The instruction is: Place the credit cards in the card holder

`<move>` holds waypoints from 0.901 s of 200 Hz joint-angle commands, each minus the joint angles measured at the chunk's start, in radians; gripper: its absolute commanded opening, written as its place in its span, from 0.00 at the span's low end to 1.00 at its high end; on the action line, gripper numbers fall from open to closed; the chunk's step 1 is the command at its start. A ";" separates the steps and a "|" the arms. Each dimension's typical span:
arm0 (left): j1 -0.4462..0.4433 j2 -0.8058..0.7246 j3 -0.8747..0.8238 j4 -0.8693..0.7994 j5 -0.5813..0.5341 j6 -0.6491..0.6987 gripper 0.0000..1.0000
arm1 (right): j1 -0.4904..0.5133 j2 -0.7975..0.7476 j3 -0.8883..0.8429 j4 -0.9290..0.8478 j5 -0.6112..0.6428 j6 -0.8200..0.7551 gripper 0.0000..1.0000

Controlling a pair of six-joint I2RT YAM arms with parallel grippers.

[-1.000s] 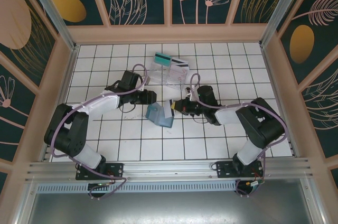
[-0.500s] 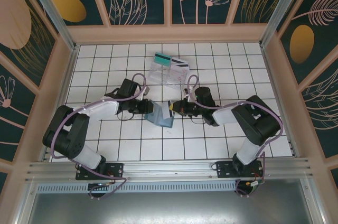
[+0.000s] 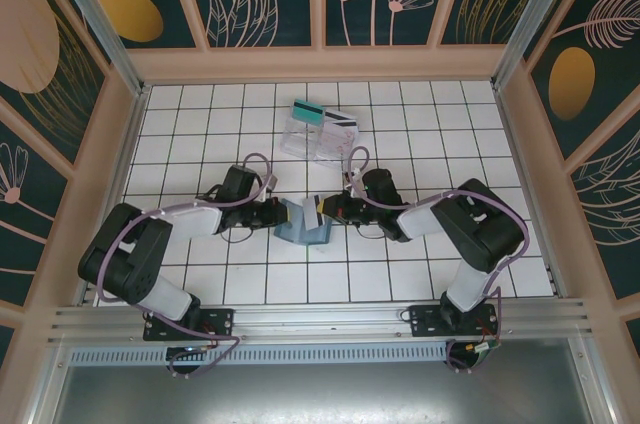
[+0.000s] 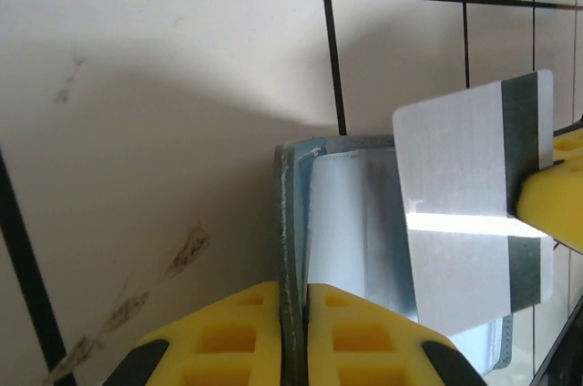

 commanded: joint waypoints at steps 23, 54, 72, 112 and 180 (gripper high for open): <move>0.005 -0.070 -0.075 0.161 0.011 -0.153 0.00 | 0.011 0.005 -0.023 0.040 0.029 0.025 0.00; 0.005 -0.091 -0.111 0.275 0.042 -0.233 0.00 | 0.025 0.021 -0.009 0.049 0.015 0.026 0.00; 0.005 -0.080 -0.117 0.298 0.050 -0.246 0.00 | 0.029 0.041 -0.010 0.078 0.009 0.045 0.00; 0.006 -0.072 -0.136 0.325 0.053 -0.257 0.00 | 0.031 0.075 -0.023 0.162 -0.015 0.085 0.00; 0.006 -0.035 -0.168 0.357 0.045 -0.260 0.00 | 0.033 0.005 -0.057 0.141 0.027 0.069 0.00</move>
